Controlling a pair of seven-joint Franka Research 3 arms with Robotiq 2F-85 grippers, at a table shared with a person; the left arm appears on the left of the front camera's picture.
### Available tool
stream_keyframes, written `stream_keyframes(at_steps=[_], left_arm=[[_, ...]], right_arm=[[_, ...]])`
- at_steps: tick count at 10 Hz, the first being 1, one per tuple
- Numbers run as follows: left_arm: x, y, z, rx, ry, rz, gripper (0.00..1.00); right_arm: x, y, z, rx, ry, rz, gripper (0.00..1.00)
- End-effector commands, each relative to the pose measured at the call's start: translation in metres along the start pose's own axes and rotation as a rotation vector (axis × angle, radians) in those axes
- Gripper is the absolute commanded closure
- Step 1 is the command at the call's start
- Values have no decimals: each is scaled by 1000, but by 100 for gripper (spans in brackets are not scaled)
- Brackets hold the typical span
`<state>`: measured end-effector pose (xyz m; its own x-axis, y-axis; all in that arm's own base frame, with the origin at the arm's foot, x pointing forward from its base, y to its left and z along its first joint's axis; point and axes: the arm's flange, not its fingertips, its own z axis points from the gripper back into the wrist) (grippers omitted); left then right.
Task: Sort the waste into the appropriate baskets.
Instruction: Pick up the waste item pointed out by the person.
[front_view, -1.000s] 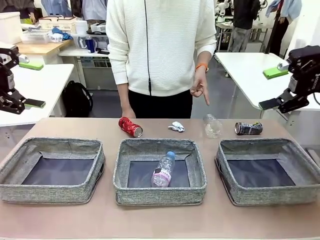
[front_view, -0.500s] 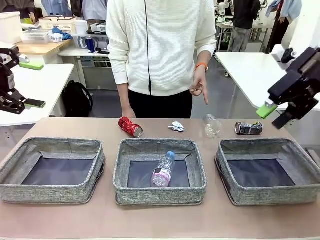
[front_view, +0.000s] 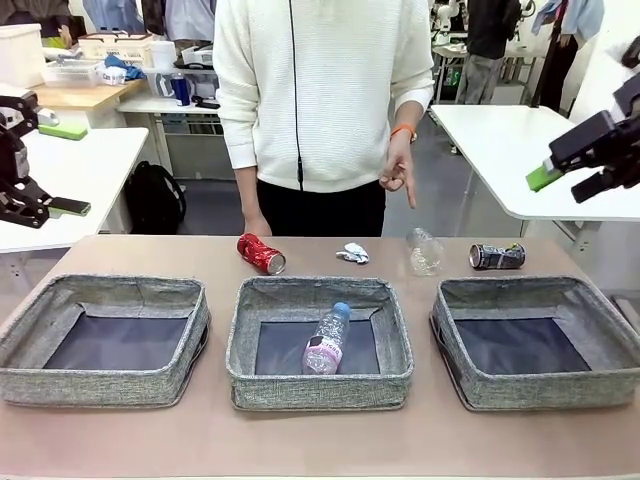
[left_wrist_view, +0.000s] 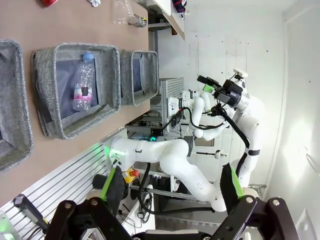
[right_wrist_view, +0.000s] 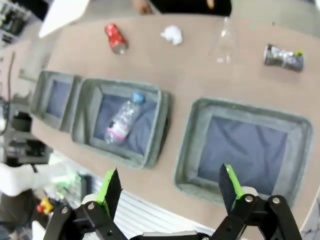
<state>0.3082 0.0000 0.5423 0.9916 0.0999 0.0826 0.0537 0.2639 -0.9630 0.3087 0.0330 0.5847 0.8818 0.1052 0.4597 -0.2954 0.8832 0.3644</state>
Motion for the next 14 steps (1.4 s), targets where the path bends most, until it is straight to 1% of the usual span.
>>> stream_keyframes(at_steps=[1,2,3,4,5,6,7,8,9,10,11,12,13,14], left_arm=[[-2,1,2,4,11,-9,0],[-2,1,2,4,11,-9,0],[-2,1,2,4,11,-9,0],[-2,1,2,4,11,-9,0],[-2,1,2,4,11,-9,0],[-2,1,2,4,11,-9,0],[-2,1,2,4,11,-9,0],[-2,1,2,4,11,-9,0],[-2,1,2,4,11,-9,0],[-2,1,2,4,11,-9,0],[-2,1,2,4,11,-9,0],[-2,1,2,4,11,-9,0],[-2,1,2,4,11,-9,0],[-2,1,2,4,11,-9,0]], right_arm=[[9,-2,-6,-17,109,4,0],[0,0,0,0,0,0,0],[23,3,-19,-11,-25,4,0],[56,7,-43,-16,-67,-49,0],[88,13,-70,-29,-42,-31,0],[125,14,-106,-144,-17,-64,0],[151,12,-135,-179,25,-87,0],[171,11,-156,-201,44,-99,0],[183,7,-177,-255,61,-109,0],[184,1,-198,-294,99,-106,0],[181,-5,-211,-291,102,-90,0],[171,-12,-207,-231,163,-70,0],[179,-14,-217,-261,82,-85,0],[179,-14,-217,-261,82,-85,0]])
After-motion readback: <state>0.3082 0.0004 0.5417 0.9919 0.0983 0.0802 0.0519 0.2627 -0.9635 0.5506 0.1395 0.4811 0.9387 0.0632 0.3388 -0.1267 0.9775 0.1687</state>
